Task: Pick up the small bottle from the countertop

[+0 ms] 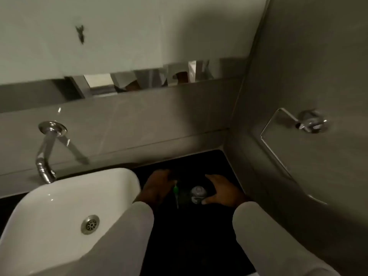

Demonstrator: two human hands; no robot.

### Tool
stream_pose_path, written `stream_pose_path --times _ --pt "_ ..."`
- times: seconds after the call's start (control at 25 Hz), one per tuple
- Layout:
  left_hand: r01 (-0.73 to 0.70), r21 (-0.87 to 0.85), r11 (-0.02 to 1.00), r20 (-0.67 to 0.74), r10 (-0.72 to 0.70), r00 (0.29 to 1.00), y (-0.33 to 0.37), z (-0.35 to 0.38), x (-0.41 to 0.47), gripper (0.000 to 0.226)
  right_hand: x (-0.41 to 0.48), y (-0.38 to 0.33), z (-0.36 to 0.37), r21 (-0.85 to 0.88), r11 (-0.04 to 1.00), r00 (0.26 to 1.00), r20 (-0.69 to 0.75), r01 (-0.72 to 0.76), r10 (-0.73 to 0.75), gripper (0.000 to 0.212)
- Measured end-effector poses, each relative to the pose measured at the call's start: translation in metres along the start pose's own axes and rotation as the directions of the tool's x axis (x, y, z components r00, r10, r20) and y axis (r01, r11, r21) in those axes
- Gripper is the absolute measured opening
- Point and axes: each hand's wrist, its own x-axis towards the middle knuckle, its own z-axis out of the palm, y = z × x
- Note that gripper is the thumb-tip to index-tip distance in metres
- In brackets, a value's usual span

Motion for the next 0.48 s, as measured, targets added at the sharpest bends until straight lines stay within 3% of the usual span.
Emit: stream_pose_path --times 0.12,0.28,0.48 --pt "0.199 -0.050 0.979 0.023 -0.198 0.980 -0.012 0.052 0.022 0.038 0.023 0.017 0.032 0.181 0.984 1.000 0.018 -0.008 0.005 0.105" --pt "0.368 -0.174 0.914 0.096 -0.356 0.930 -0.019 0.088 0.046 0.046 0.046 0.031 0.059 0.385 0.922 0.994 -0.112 0.045 -0.002 0.068" --pt "0.434 -0.041 0.900 0.003 -0.435 0.901 -0.014 0.091 0.056 0.036 0.063 0.036 0.056 0.374 0.926 0.986 -0.164 0.047 0.016 0.052"
